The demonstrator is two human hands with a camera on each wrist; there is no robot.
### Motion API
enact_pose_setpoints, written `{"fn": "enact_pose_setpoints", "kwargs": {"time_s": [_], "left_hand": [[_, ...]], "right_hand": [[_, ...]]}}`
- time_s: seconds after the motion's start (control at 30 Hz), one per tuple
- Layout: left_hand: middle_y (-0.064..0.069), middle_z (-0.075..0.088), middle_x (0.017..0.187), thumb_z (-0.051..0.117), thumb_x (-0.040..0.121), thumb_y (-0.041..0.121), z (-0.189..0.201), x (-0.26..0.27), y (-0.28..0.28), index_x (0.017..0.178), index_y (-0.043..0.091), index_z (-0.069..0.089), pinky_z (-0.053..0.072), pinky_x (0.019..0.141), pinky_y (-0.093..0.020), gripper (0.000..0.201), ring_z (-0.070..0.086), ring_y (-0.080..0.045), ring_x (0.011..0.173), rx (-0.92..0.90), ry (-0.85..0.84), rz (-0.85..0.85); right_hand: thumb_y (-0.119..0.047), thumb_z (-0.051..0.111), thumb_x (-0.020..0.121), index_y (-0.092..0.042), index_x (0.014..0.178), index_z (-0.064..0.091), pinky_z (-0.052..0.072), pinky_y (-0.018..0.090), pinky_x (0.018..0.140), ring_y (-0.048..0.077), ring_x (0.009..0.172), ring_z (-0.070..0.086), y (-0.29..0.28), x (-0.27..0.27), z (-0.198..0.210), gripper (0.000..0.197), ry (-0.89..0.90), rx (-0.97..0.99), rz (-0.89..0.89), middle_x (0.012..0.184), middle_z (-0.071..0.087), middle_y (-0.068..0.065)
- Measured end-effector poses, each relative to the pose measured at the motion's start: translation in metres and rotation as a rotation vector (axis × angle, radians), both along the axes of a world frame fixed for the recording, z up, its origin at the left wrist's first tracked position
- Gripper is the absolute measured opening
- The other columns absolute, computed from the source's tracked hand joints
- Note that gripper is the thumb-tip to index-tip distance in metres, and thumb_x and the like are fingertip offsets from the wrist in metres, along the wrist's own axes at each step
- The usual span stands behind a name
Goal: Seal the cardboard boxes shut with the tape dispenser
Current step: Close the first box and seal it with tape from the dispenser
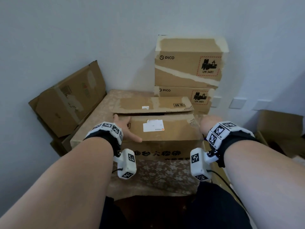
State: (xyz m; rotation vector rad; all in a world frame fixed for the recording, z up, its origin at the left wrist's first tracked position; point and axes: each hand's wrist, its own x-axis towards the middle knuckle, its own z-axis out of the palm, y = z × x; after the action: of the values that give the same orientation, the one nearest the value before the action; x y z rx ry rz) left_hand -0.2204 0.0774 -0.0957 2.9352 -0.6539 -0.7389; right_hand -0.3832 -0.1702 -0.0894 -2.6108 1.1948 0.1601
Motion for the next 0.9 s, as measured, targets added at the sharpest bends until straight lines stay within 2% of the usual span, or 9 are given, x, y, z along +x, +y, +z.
{"fn": "enact_pose_setpoints", "kwargs": {"time_s": [0.07, 0.13, 0.2, 0.27, 0.33, 0.4, 0.57, 0.73, 0.9], "left_hand": [[-0.012, -0.023, 0.156, 0.079, 0.057, 0.064, -0.006, 0.002, 0.000, 0.151, 0.035, -0.004, 0.018, 0.115, -0.052, 0.129, -0.002, -0.036, 0.146, 0.011, 0.012, -0.040], [-0.013, -0.022, 0.156, 0.081, 0.056, 0.060, -0.010, 0.006, -0.001, 0.151, 0.034, -0.005, 0.018, 0.116, -0.052, 0.131, -0.003, -0.035, 0.146, 0.016, -0.004, -0.057], [-0.012, -0.018, 0.158, 0.081, 0.054, 0.063, -0.012, 0.010, -0.002, 0.151, 0.036, -0.003, 0.019, 0.115, -0.054, 0.131, -0.001, -0.037, 0.146, 0.020, -0.039, -0.071], [-0.011, -0.013, 0.159, 0.080, 0.052, 0.066, -0.013, 0.013, -0.005, 0.151, 0.037, 0.001, 0.019, 0.114, -0.057, 0.129, 0.000, -0.039, 0.145, 0.006, -0.072, -0.086], [-0.011, -0.008, 0.159, 0.080, 0.053, 0.065, -0.016, 0.017, -0.007, 0.151, 0.036, 0.006, 0.020, 0.115, -0.055, 0.126, 0.002, -0.039, 0.145, -0.021, -0.100, -0.094], [-0.011, -0.001, 0.159, 0.080, 0.055, 0.063, -0.017, 0.019, -0.010, 0.152, 0.034, 0.009, 0.022, 0.115, -0.053, 0.124, 0.007, -0.037, 0.145, -0.033, -0.129, -0.097], [-0.010, 0.013, 0.154, 0.080, 0.057, 0.061, -0.015, 0.023, -0.015, 0.153, 0.025, 0.011, 0.030, 0.112, -0.049, 0.124, 0.020, -0.033, 0.141, -0.052, -0.159, -0.112], [-0.009, 0.014, 0.155, 0.076, 0.063, 0.062, -0.009, 0.022, -0.020, 0.153, 0.024, 0.011, 0.029, 0.113, -0.047, 0.117, 0.022, -0.030, 0.141, 0.008, -0.149, -0.128], [-0.008, 0.020, 0.156, 0.072, 0.073, 0.056, 0.002, 0.011, -0.027, 0.153, 0.018, 0.010, 0.032, 0.112, -0.043, 0.108, 0.028, -0.028, 0.140, 0.100, -0.140, -0.135]], "right_hand": [[-0.012, 0.047, 0.095, -0.005, 0.084, 0.060, 0.041, 0.028, 0.061, 0.018, 0.059, 0.047, 0.001, 0.003, 0.005, 0.019, 0.087, -0.126, 0.009, 0.070, 0.051, 0.005], [-0.009, 0.045, 0.094, -0.004, 0.083, 0.061, 0.042, 0.032, 0.061, 0.020, 0.060, 0.048, 0.005, 0.007, 0.012, 0.020, 0.015, -0.204, -0.017, 0.069, 0.051, 0.009], [-0.012, 0.044, 0.093, -0.007, 0.096, 0.064, 0.042, 0.035, 0.063, 0.026, 0.074, 0.054, 0.006, 0.010, 0.013, 0.021, -0.106, -0.286, -0.068, 0.087, 0.058, 0.013], [-0.012, 0.043, 0.092, -0.015, 0.108, 0.064, 0.043, 0.038, 0.074, 0.033, 0.093, 0.054, 0.007, 0.012, 0.014, 0.027, -0.231, -0.346, -0.064, 0.106, 0.057, 0.017], [-0.007, 0.043, 0.089, -0.021, 0.112, 0.064, 0.040, 0.040, 0.087, 0.036, 0.106, 0.049, 0.008, 0.017, 0.017, 0.034, -0.386, -0.333, -0.059, 0.116, 0.051, 0.018], [-0.003, 0.044, 0.087, -0.023, 0.114, 0.063, 0.035, 0.041, 0.093, 0.036, 0.110, 0.044, 0.010, 0.021, 0.022, 0.038, -0.519, -0.309, -0.069, 0.121, 0.047, 0.018], [0.000, 0.045, 0.084, -0.023, 0.113, 0.061, 0.033, 0.040, 0.091, 0.035, 0.109, 0.042, 0.013, 0.027, 0.026, 0.040, -0.675, -0.309, -0.115, 0.114, 0.047, 0.015], [-0.002, 0.048, 0.085, -0.024, 0.120, 0.059, 0.033, 0.041, 0.092, 0.035, 0.111, 0.041, 0.014, 0.030, 0.028, 0.043, -0.707, -0.296, -0.146, 0.115, 0.048, 0.015], [-0.003, 0.049, 0.086, -0.026, 0.117, 0.061, 0.034, 0.041, 0.092, 0.033, 0.112, 0.042, 0.014, 0.022, 0.035, 0.039, -0.695, -0.256, -0.141, 0.116, 0.047, 0.013]]}}
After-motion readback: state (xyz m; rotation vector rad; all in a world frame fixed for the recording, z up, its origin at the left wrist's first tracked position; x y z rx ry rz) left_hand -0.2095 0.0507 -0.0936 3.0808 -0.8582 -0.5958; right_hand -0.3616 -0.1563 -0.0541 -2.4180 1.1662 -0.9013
